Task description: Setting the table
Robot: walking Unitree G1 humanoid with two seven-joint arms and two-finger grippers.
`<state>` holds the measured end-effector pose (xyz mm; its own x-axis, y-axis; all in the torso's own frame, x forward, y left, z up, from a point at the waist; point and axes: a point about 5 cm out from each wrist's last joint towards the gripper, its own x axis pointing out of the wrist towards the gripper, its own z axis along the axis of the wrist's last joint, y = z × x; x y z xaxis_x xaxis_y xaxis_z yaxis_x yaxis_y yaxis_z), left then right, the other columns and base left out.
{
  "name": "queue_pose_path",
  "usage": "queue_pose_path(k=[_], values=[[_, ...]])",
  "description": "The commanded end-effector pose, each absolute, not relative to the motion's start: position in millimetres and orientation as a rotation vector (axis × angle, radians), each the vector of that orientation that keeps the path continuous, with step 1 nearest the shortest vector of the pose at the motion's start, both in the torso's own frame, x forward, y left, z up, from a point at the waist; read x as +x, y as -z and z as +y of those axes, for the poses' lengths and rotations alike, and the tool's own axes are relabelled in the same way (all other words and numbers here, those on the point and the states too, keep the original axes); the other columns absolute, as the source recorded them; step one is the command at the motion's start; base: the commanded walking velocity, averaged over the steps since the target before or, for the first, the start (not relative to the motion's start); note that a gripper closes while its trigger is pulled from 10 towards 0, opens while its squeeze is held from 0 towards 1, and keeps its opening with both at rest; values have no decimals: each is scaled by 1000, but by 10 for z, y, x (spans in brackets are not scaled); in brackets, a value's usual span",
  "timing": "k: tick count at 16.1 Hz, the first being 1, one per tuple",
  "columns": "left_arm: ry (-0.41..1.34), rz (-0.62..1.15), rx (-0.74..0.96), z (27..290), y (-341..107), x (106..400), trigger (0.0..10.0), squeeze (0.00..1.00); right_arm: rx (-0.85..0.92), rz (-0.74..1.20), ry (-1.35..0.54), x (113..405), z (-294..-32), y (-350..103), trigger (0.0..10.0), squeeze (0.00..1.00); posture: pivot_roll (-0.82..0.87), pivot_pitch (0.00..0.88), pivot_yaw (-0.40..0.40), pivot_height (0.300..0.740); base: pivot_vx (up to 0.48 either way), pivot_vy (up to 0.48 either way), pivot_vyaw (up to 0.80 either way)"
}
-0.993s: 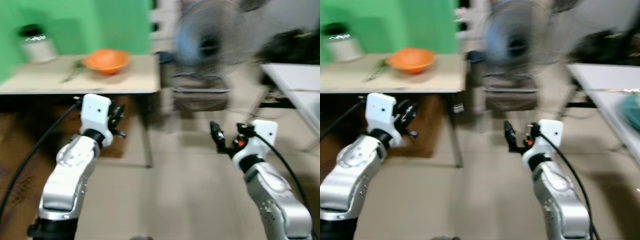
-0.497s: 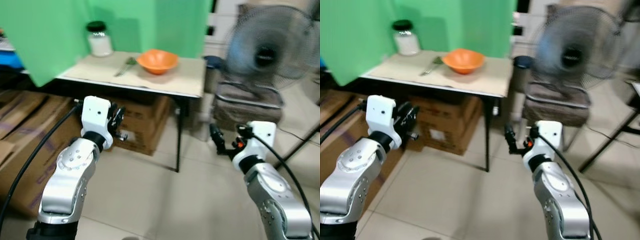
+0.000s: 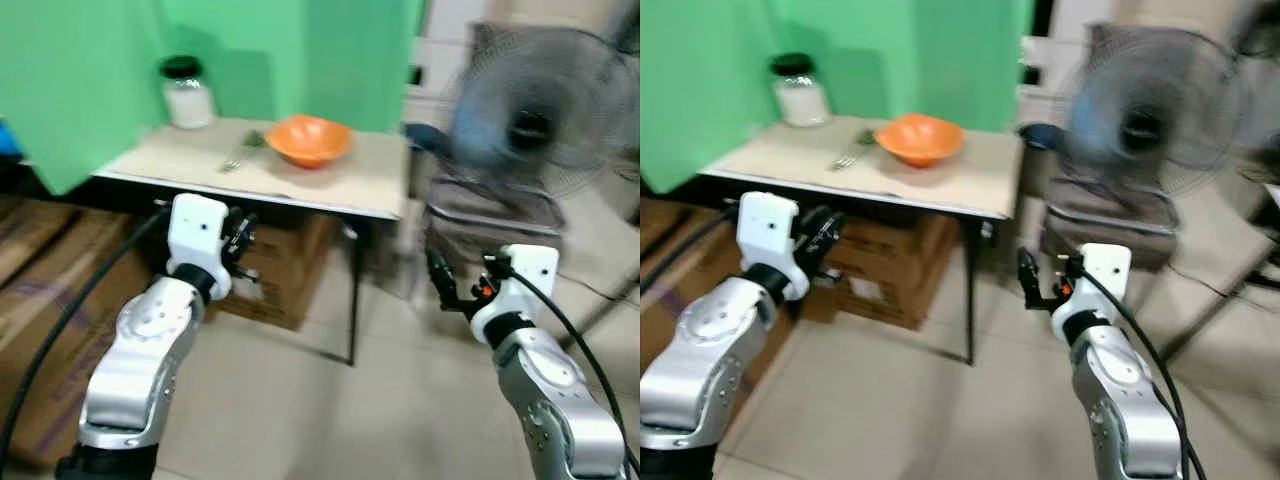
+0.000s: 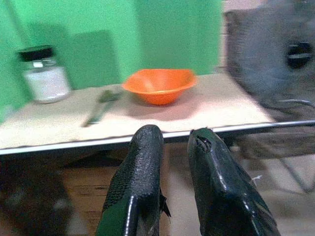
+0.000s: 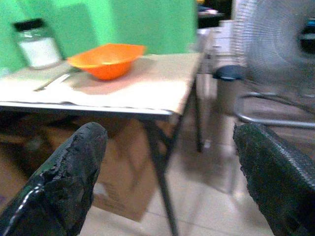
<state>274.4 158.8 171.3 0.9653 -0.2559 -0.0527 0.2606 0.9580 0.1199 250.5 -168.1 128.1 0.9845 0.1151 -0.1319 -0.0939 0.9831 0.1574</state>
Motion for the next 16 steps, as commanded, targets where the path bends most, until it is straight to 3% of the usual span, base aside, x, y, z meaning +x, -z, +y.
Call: queue_pose_path(k=[1, 16], values=[[239, 43, 133, 1649, -1713, 2739, 10000, 0, 162, 130, -129, 2516, -1617, -1305, 10000, 1000, 87, 0, -7, 740, 431, 0, 0], [267, 57, 160, 1654, -1716, 2702, 10000, 0, 139, 119, -167, 2521, -1560, -1301, 10000, 1000, 103, 0, -5, 740, 429, 0, 0]])
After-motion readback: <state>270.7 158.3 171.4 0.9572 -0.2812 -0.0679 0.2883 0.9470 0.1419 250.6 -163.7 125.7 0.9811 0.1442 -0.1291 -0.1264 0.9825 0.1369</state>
